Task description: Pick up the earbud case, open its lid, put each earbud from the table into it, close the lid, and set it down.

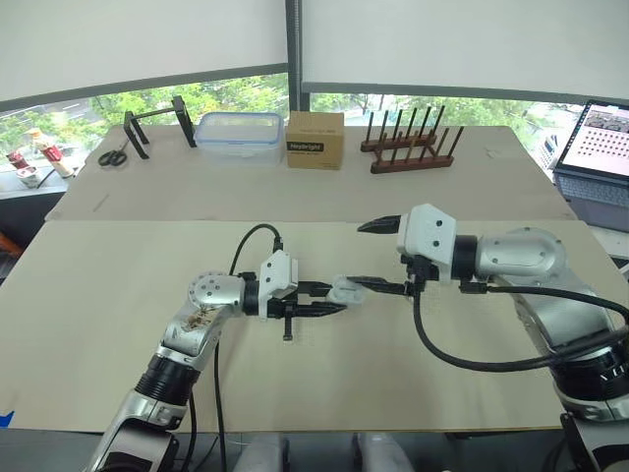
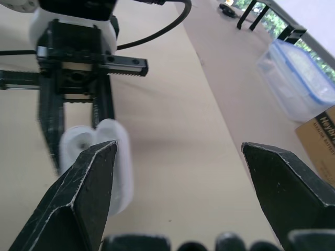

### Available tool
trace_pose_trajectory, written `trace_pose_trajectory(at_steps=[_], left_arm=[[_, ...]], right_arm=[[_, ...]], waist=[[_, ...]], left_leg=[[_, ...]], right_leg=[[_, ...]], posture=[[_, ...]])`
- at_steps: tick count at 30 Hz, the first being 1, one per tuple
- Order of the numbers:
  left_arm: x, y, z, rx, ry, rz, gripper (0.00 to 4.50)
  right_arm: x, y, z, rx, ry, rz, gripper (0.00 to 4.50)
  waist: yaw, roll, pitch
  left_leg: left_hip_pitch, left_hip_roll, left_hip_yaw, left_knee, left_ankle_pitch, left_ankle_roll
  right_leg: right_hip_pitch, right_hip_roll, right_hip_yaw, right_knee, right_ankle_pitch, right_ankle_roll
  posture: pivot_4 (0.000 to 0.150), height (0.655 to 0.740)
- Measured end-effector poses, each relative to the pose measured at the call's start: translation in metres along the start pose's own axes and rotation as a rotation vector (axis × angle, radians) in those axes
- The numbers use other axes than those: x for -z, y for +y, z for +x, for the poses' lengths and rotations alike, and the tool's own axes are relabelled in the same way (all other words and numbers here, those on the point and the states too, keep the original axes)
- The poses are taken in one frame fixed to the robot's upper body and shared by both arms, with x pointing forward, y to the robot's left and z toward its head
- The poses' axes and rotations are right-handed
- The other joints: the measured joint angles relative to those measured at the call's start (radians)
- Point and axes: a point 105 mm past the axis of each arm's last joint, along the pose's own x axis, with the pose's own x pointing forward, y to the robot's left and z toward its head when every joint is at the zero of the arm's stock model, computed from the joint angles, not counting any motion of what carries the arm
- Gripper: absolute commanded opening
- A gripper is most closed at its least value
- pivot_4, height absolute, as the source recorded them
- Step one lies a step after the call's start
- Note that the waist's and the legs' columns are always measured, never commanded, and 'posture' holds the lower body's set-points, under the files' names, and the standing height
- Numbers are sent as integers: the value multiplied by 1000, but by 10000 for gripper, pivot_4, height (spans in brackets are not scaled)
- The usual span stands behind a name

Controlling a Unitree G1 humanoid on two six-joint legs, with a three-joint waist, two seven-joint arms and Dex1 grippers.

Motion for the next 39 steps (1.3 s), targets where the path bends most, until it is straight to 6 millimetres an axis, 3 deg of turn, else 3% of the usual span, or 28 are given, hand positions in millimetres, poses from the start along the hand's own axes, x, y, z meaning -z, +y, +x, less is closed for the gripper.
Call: trace_pose_trajectory(at_steps=[6, 17, 23, 24, 25, 28, 32, 36, 39], left_arm=[[-1, 13, -11, -127, -32, -37, 5571], [5, 33, -38, -398, -80, -108, 5571], [4, 35, -45, -425, -65, -107, 5571], [4, 35, -45, -425, -64, -106, 5571], [3, 35, -45, -425, -64, -106, 5571], [1, 35, -47, -430, -68, -114, 5571], [2, 35, -47, -430, -68, -129, 5571], [-2, 34, -42, -412, -73, -122, 5571], [-3, 35, -40, -404, -72, -116, 5571]], right_arm=[[23, 2, -29, 108, 27, 42, 42107], [97, 53, -99, 414, 214, 279, 42107], [130, 78, -151, 538, 359, 378, 42107], [134, 81, -157, 549, 379, 392, 42107], [140, 85, -165, 561, 404, 415, 45000], [149, 93, -177, 582, 446, 460, 45000], [144, 86, -166, 581, 414, 436, 45000], [122, 66, -114, 542, 265, 413, 45000], [117, 50, -83, 522, 223, 428, 45000]], waist=[[3, 0, 0], [14, 0, 0], [18, 0, 0], [17, 0, 0], [17, 0, 0], [16, 1, 0], [9, 1, 0], [-1, 1, 0], [-1, 1, 0]], left_leg=[[0, 0, 1, 0, 0, 0], [2, 0, 1, 0, 0, 0], [6, 0, 4, -1, 0, 0], [6, 0, 4, -1, 0, 0], [6, 0, 5, -1, 0, 0], [6, 0, 5, -1, 0, 0], [6, 1, 4, -1, 0, 0], [5, 1, 2, -2, 0, 0], [5, 0, 1, -1, 0, 0]], right_leg=[[1, 0, 0, 0, 0, 0], [2, 0, 1, 0, 0, 0], [6, 0, 2, -1, 0, 0], [6, 0, 2, -1, 0, 0], [6, 0, 2, -1, 0, 0], [6, 0, 2, -1, 0, 0], [6, 1, 2, 0, 0, 0], [5, 1, 2, 0, 0, 0], [4, 0, 2, 0, 0, 0]], posture=[[1500, 7400], [1500, 7400], [1500, 7400], [1500, 7400], [1500, 7400], [1500, 7400], [1500, 7400], [1500, 7400], [1500, 7400]])
